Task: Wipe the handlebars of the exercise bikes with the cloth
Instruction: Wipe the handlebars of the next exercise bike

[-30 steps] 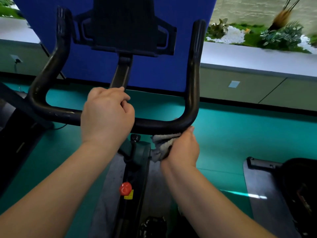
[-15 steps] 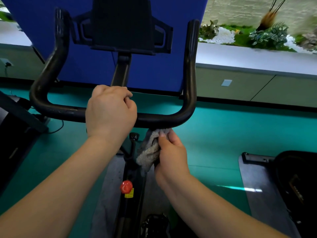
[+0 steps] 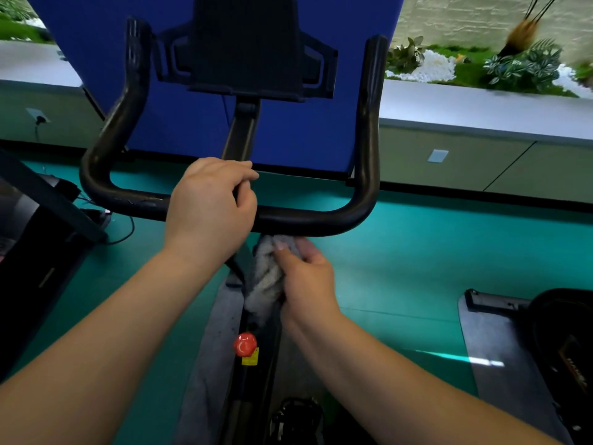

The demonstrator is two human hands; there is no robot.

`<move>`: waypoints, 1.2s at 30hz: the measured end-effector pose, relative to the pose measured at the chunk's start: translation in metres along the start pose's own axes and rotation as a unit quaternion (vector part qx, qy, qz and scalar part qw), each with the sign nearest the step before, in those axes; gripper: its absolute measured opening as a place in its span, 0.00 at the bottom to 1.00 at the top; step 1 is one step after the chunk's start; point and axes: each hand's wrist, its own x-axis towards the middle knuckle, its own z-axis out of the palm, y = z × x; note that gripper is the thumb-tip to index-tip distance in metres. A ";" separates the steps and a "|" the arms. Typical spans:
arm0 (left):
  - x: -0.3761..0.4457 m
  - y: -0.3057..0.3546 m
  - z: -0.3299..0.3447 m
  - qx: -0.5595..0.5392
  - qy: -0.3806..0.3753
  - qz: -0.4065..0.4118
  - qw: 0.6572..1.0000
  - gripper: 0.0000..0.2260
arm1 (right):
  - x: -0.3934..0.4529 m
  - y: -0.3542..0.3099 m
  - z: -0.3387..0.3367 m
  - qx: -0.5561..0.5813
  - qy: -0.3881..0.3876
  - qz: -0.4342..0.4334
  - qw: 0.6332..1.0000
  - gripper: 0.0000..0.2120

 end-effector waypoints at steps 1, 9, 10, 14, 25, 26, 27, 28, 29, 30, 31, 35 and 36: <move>0.000 0.000 0.000 -0.001 -0.001 0.000 1.000 0.10 | 0.001 -0.005 -0.008 -0.004 0.011 -0.010 1.000 0.10; -0.001 0.007 0.000 -0.011 0.018 -0.024 0.999 0.10 | 0.009 0.007 0.012 -0.018 -0.028 0.035 0.999 0.08; -0.001 0.006 0.000 -0.010 0.017 -0.022 1.000 0.10 | 0.010 0.010 0.016 -0.014 -0.039 0.043 0.998 0.07; -0.001 0.006 0.001 -0.001 0.013 -0.012 1.000 0.10 | 0.008 0.003 0.006 -0.001 -0.045 0.046 0.998 0.06; -0.002 0.007 0.000 0.003 0.005 -0.003 1.000 0.10 | 0.017 -0.046 -0.064 -0.009 -0.004 -0.021 1.000 0.16; -0.002 0.007 0.000 0.003 0.004 -0.003 1.000 0.10 | 0.019 -0.049 -0.068 -0.013 0.002 -0.023 1.000 0.16; -0.002 0.007 0.000 0.004 0.003 -0.005 1.000 0.10 | 0.021 -0.053 -0.071 -0.019 0.005 -0.027 0.999 0.17; -0.002 0.008 0.000 0.006 0.001 -0.006 1.000 0.10 | 0.023 -0.057 -0.074 -0.026 0.008 -0.033 0.999 0.17; -0.002 0.008 0.000 0.011 -0.002 -0.007 1.000 0.10 | 0.024 -0.061 -0.076 -0.033 0.008 -0.039 0.999 0.18; -0.002 0.008 0.000 0.017 -0.005 -0.007 1.000 0.10 | 0.027 -0.066 -0.079 -0.038 0.009 -0.045 0.998 0.18; -0.002 0.009 0.000 0.023 -0.008 -0.006 1.000 0.10 | 0.032 -0.072 -0.082 -0.038 0.011 -0.052 0.998 0.18; -0.004 0.021 0.004 0.025 -0.016 -0.014 0.999 0.10 | 0.052 -0.099 -0.096 -0.065 -0.003 -0.080 0.995 0.17; -0.006 0.028 0.007 0.020 -0.018 -0.014 1.000 0.11 | 0.057 -0.104 -0.101 -0.086 -0.015 -0.083 0.993 0.17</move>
